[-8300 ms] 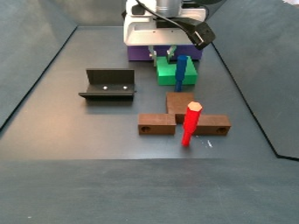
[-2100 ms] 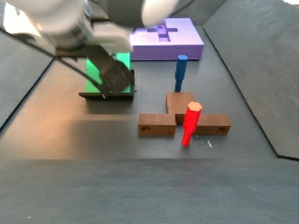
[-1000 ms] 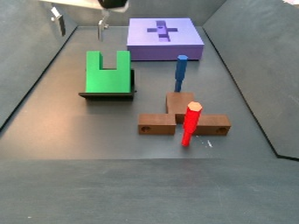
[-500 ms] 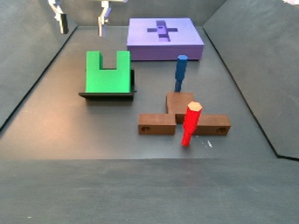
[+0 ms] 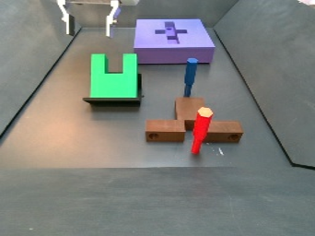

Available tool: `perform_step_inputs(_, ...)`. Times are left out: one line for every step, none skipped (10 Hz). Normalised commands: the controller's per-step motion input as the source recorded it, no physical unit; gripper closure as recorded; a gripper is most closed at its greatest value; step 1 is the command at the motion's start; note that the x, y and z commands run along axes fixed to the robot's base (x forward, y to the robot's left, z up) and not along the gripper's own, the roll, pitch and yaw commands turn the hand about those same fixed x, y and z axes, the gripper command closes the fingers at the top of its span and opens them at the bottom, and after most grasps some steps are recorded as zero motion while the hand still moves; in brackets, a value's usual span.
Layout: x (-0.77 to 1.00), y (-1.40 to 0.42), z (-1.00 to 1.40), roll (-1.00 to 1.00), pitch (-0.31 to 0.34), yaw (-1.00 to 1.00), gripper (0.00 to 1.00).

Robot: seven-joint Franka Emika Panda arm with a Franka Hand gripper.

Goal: Pick up the green object. Move up. Place the green object on the fixture. Regrasp the green object. Move to above the board. Insert the green object.
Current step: Regrasp the green object.

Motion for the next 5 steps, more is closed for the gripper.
perform_step_inputs(0.00, -0.04, -0.15, 1.00, -0.117, 0.38, 0.00)
perform_step_inputs(0.13, 0.00, -0.25, 0.94, -0.071, 0.49, 0.00)
perform_step_inputs(0.29, 0.00, -0.30, 0.77, -0.086, 0.46, 0.00)
perform_step_inputs(0.26, 0.00, -0.43, 0.64, -0.149, 0.46, 0.00)
perform_step_inputs(0.20, 0.00, -0.37, 0.58, -0.086, 0.47, 0.00)
